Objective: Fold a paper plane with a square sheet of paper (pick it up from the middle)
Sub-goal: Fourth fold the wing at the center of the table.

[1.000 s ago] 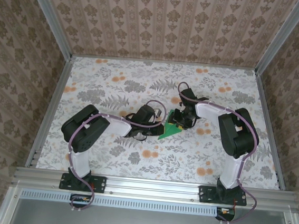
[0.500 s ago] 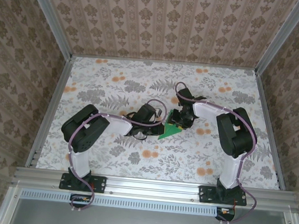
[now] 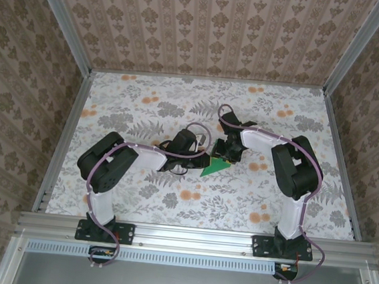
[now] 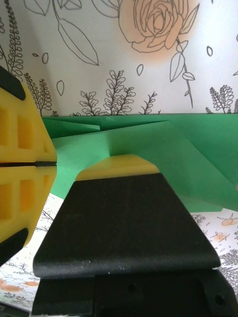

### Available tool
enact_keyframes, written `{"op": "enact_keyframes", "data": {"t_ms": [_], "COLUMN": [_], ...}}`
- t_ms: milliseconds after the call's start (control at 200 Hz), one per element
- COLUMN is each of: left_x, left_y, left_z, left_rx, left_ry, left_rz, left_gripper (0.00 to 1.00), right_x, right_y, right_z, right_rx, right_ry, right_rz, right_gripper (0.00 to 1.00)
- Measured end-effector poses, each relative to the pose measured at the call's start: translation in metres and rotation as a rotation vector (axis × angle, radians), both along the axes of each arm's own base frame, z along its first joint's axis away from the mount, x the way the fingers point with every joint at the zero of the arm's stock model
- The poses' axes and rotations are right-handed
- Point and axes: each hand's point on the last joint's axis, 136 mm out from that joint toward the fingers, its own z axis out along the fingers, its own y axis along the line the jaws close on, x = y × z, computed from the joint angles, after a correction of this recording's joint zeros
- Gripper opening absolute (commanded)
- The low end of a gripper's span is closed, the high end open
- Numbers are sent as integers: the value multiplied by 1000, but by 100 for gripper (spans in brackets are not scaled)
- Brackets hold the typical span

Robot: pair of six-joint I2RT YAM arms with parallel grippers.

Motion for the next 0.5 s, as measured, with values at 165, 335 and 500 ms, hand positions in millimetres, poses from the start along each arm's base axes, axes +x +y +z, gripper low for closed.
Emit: {"op": "enact_keyframes", "data": {"t_ms": [165,335,500], "left_x": [0,2,0], "left_y": [-1,-4,-1], "left_z": [1,-1,-7], "left_rx": [-4,7,30], "left_ry": [3,15,31], "left_rz": [-5,-6,-1], "left_gripper": [10,9,8], "right_x": [0,0,0], "right_y": [0,0,0], "right_z": [0,0,0], "right_rx": [0,0,0], "right_ry": [0,2,2], "right_rz": [-1,-4,-4], "right_gripper": [47,47,47]}}
